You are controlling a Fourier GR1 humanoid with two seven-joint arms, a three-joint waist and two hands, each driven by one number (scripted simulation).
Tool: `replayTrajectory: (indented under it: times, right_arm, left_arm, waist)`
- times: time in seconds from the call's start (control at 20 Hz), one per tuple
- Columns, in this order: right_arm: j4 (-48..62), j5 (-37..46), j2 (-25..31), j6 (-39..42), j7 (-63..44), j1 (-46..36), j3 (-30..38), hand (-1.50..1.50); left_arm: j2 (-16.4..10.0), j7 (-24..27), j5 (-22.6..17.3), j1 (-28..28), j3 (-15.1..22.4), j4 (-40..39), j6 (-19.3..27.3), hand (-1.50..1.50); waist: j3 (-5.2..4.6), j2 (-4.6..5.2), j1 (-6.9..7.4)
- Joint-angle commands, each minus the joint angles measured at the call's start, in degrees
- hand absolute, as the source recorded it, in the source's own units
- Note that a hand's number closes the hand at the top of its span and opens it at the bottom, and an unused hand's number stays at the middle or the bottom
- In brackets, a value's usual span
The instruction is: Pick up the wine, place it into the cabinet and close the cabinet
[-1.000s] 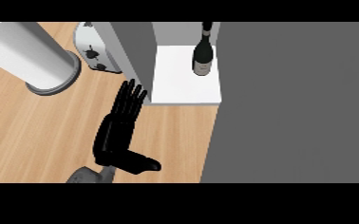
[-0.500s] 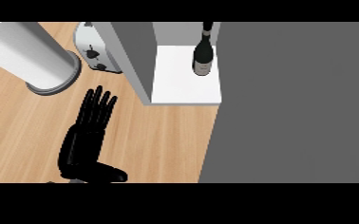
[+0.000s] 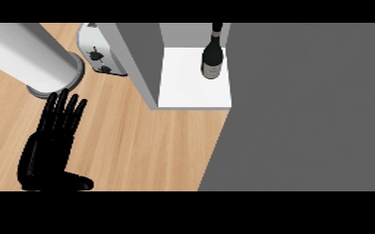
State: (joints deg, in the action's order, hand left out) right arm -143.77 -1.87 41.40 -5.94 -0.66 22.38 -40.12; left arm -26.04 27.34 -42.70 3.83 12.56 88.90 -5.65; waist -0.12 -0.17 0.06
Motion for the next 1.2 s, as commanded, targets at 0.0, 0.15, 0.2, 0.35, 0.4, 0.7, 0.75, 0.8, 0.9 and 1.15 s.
replayTrajectory:
  times: [0.0,0.15,0.2,0.35,0.4,0.7,0.75,0.8,0.9,1.15]
  right_arm:
    - [-12.5,1.4,-2.4,-1.0,-9.2,-2.9,-5.3,1.50]
    - [-11.9,3.1,-3.6,-1.0,-11.1,-5.0,-8.0,1.50]
    - [-9.9,1.1,-5.4,-0.9,-11.2,-7.4,-7.1,1.50]
    - [-11.5,-0.2,-5.7,-1.1,-14.1,-8.5,-6.8,1.50]
    - [-8.8,0.3,-7.6,-1.3,-12.4,-9.7,-7.3,1.50]
    - [-5.9,-2.9,-11.7,-0.6,-14.9,-15.4,-6.5,1.50]
    - [-4.6,-4.1,-12.5,-0.3,-15.8,-16.6,-6.0,1.50]
    - [-4.0,-2.7,-13.6,-0.7,-15.4,-17.2,-6.7,1.50]
    - [-2.4,-3.4,-15.6,-0.5,-16.8,-19.7,-6.6,1.50]
    - [5.0,-4.2,-21.6,-1.1,-21.8,-28.6,-4.7,1.50]
  left_arm:
    - [-2.6,2.5,-1.4,3.4,-3.4,-1.0,-5.1,-1.50]
    - [-4.1,-0.7,-2.9,-0.8,-5.7,-2.3,-4.7,-1.50]
    - [-4.7,0.0,-4.0,0.4,-6.2,-2.9,-7.5,-1.50]
    - [-4.7,-1.1,-3.0,2.5,-5.3,1.6,-5.5,-1.50]
    - [-5.7,-2.2,-4.8,1.4,-6.6,-0.3,-7.3,-1.50]
    - [-6.2,-2.7,-5.3,1.0,-7.2,-0.6,-8.5,-1.50]
    - [-7.2,-3.0,-5.7,-0.3,-8.3,-2.5,-9.6,-1.50]
    - [-8.0,-2.3,-6.3,1.6,-9.3,-2.4,-10.8,-1.50]
    - [-8.1,-3.4,-7.0,0.1,-9.5,-2.5,-10.8,-1.50]
    - [-8.1,-3.5,-7.0,1.0,-9.1,-2.4,-12.4,-1.50]
  waist:
    - [-0.12,0.02,0.65]
    - [-0.14,0.07,-0.06]
    - [-0.15,0.23,0.69]
    - [-0.15,0.09,1.26]
    - [-0.14,0.19,1.03]
    - [-0.26,0.40,2.42]
    - [-0.26,0.60,2.20]
    - [-0.33,0.37,2.96]
    - [-0.28,0.45,2.63]
    - [-0.32,0.61,4.27]
